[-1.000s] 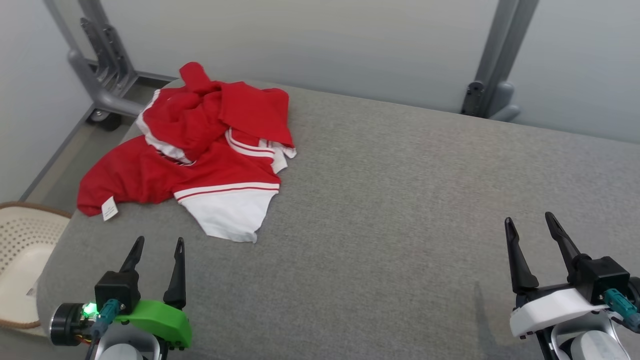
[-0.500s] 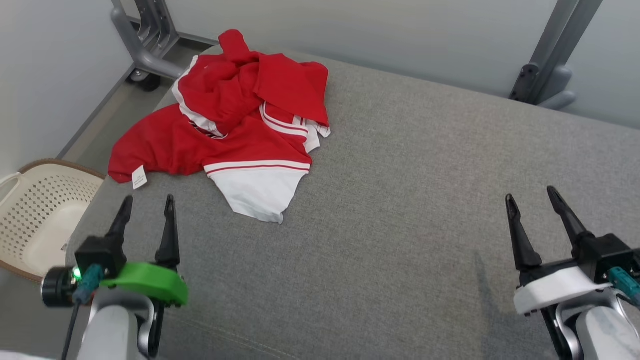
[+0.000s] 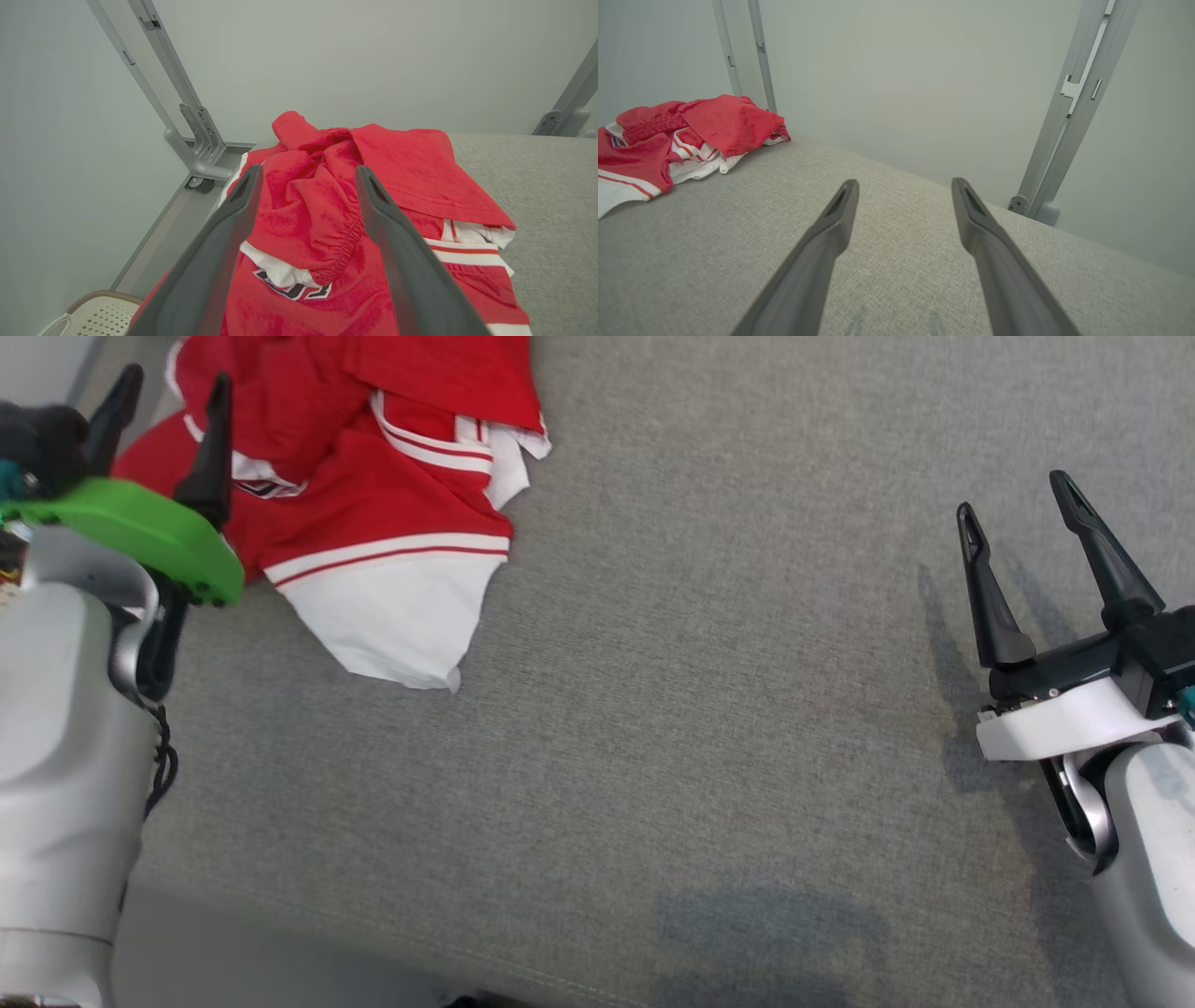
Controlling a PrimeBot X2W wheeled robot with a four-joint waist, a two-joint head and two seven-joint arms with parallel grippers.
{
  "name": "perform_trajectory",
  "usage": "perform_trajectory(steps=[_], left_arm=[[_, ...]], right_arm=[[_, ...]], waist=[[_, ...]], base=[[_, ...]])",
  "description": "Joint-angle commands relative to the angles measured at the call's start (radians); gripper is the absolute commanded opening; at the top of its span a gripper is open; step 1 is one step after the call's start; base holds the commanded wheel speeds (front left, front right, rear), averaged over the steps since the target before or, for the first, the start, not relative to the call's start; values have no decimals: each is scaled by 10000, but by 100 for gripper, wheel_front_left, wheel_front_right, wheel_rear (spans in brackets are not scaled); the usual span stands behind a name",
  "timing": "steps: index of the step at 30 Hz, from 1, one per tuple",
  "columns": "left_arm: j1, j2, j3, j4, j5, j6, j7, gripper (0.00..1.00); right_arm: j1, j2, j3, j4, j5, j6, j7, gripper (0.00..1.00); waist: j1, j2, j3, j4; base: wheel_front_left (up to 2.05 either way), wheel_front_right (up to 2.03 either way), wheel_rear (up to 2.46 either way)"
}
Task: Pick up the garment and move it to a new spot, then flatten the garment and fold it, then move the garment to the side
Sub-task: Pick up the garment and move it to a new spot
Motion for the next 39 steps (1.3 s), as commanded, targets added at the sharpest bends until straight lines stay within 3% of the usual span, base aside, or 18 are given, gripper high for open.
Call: perform_trajectory(steps=[1,6,13,14,15,16,17,27,39], left_arm=[[-549,198,-170,222,-562,-6,316,100],[-1593,921,-688,1117,-2076,-7,1624,100],[-2186,1366,-946,2239,-3125,-7,1945,100],[-2207,1414,-1022,2354,-3133,-10,1905,93],[-2193,1399,-1123,2485,-3185,-10,1927,40],[-2162,1330,-1204,2583,-3280,-10,1873,15],[-2134,1313,-1246,2686,-3338,-10,1774,0],[-2155,1408,-1976,2561,-3775,-41,465,0],[-1553,2580,-3082,435,-4474,-23,-159,0]], right_arm=[[-323,-78,58,-59,-17,2,-33,100],[-648,-1,283,-194,-40,2,-33,100],[-390,6,205,-241,-73,-6,7,100],[-339,23,161,-219,-72,-6,38,100],[-287,35,133,-203,-66,-7,42,100],[-231,51,90,-193,-62,-7,53,100],[-185,57,62,-176,-49,-7,55,100],[228,280,-40,77,28,-6,59,100],[942,935,-236,73,320,2,-12,100]], waist=[[-4,0,2731,-1545],[-4,0,3196,-2097],[-4,0,3389,-2507],[-4,0,3364,-2530],[-4,0,3328,-2546],[-4,0,3282,-2552],[-4,0,3241,-2547],[-4,0,2201,-2189],[-4,0,279,-2128]], base=[[0,0,0],[0,0,0],[0,0,0],[0,0,0],[0,0,0],[0,0,0],[0,0,0],[0,0,0],[0,0,0]])
